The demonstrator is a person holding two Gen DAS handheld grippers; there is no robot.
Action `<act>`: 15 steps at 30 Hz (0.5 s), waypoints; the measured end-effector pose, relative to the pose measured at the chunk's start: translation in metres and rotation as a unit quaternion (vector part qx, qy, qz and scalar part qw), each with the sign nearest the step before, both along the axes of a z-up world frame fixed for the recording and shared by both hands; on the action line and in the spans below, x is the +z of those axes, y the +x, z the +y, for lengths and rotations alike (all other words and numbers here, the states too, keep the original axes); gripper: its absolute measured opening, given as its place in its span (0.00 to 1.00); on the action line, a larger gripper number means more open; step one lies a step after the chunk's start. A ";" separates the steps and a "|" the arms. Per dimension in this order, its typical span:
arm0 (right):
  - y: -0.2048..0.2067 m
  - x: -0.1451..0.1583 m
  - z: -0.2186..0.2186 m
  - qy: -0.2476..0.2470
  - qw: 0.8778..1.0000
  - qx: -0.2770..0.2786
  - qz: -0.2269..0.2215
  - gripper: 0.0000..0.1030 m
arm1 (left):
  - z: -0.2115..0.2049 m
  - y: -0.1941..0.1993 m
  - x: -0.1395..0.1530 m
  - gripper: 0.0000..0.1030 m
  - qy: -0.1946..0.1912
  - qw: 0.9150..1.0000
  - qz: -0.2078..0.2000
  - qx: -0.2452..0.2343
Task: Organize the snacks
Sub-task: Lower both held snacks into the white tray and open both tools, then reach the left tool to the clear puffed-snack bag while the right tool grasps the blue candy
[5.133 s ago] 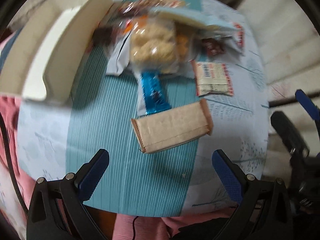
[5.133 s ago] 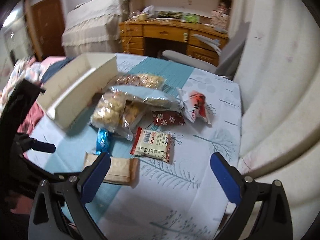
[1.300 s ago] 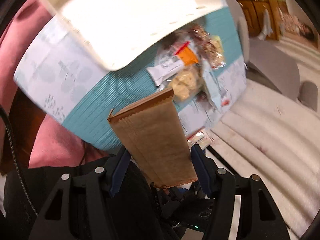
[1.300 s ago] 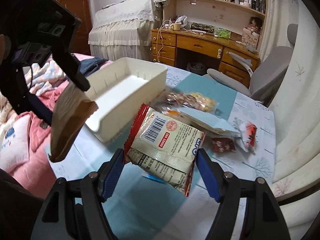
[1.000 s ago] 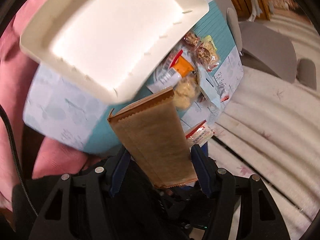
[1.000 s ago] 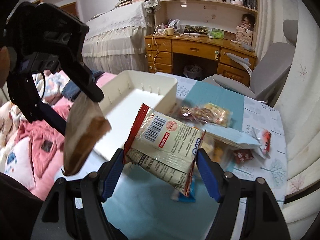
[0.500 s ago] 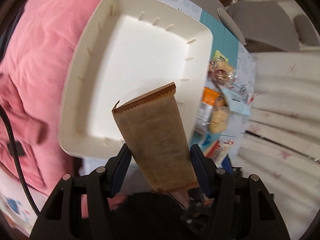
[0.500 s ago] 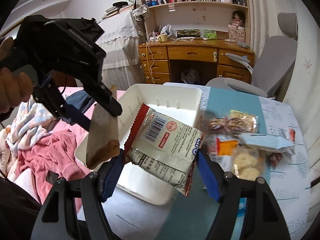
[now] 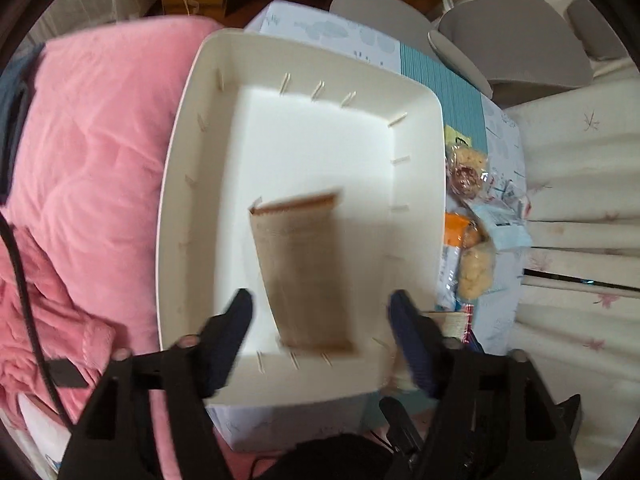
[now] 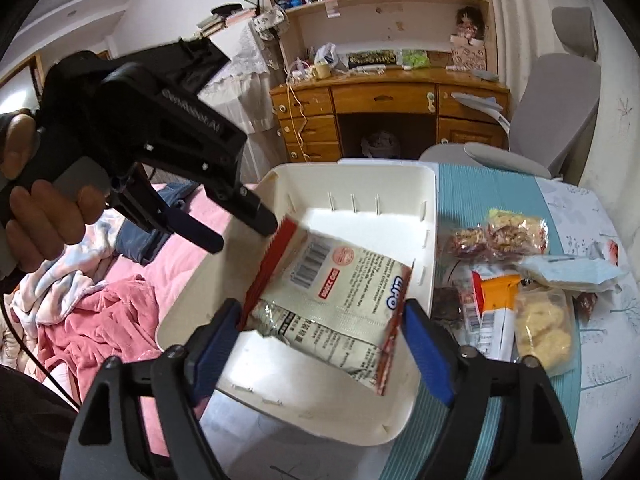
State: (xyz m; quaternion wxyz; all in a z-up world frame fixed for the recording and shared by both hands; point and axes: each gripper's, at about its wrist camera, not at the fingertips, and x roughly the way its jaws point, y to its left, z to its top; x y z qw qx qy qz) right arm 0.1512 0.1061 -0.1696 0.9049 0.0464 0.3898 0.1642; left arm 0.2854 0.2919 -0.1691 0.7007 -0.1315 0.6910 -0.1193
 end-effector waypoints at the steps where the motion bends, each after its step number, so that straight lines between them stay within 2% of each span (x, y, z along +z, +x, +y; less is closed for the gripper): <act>1: 0.000 -0.001 -0.001 0.002 1.000 -0.004 0.003 0.84 | -0.002 -0.001 0.002 0.75 0.005 1.000 -0.014 -0.003; 3: -0.001 -0.002 -0.001 0.006 1.000 -0.009 0.005 0.88 | -0.004 -0.002 0.004 0.75 0.022 0.999 -0.026 -0.004; 9: -0.009 -0.001 -0.009 -0.001 1.000 -0.029 0.001 0.89 | -0.012 -0.009 0.009 0.74 0.038 0.998 -0.047 -0.007; 12: -0.014 -0.002 -0.017 -0.001 0.999 -0.040 -0.001 0.89 | -0.019 -0.017 0.019 0.74 0.042 0.996 -0.077 -0.008; 15: -0.021 -0.005 -0.026 -0.001 0.998 -0.057 0.003 0.89 | -0.029 -0.027 0.035 0.74 0.036 0.992 -0.124 -0.014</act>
